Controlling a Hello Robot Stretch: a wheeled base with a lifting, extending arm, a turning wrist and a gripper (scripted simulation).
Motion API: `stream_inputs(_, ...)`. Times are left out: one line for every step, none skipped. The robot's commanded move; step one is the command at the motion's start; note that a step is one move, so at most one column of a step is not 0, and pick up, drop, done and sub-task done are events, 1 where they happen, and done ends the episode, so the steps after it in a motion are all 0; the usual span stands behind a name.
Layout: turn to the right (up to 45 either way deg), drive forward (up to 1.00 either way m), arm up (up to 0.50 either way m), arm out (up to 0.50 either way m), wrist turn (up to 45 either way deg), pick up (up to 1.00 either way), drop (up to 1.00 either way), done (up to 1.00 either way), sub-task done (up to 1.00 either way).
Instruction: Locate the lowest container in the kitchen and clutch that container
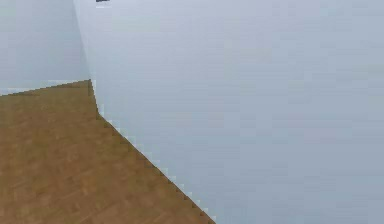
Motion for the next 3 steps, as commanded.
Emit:
stream_inputs(-12.0,0.00,0.00,0.00,0.0,0.00,0.00,0.00,0.00)
stream_inputs(0.0,0.35,0.00,0.00,0.0,0.00,0.00,0.00,0.00)
stream_inputs(-33.0,0.00,0.00,0.00,0.0,0.00,0.00,0.00,0.00)
